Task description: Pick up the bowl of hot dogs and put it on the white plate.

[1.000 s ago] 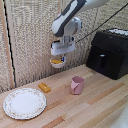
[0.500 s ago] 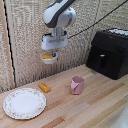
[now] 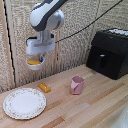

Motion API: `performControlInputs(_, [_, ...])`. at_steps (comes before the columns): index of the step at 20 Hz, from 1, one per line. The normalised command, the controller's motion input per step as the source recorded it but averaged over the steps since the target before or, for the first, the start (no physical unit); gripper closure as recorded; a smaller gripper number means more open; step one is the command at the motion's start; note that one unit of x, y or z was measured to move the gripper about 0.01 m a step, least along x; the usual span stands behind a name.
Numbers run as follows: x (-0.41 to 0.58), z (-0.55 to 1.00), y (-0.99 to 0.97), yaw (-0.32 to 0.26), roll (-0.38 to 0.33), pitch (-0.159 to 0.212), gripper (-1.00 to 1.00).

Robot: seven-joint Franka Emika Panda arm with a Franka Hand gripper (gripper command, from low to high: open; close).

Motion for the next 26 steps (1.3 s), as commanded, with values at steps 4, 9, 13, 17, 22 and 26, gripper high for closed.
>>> performControlInputs(4, [-0.029, -0.25, 0.92, -0.018, -0.037, 0.000, 1.00])
performControlInputs(9, [-0.122, -0.35, 0.55, -0.004, -0.053, -0.027, 1.00])
performControlInputs(13, [-0.014, -0.42, 0.35, 0.000, -0.094, -0.059, 1.00])
performControlInputs(17, [0.000, -0.46, 0.30, 0.010, -0.122, -0.056, 1.00])
performControlInputs(22, [-0.012, -0.45, 0.04, 0.009, -0.147, -0.033, 1.00])
performControlInputs(26, [-0.051, -0.25, -0.10, 0.001, -0.096, 0.002, 1.00])
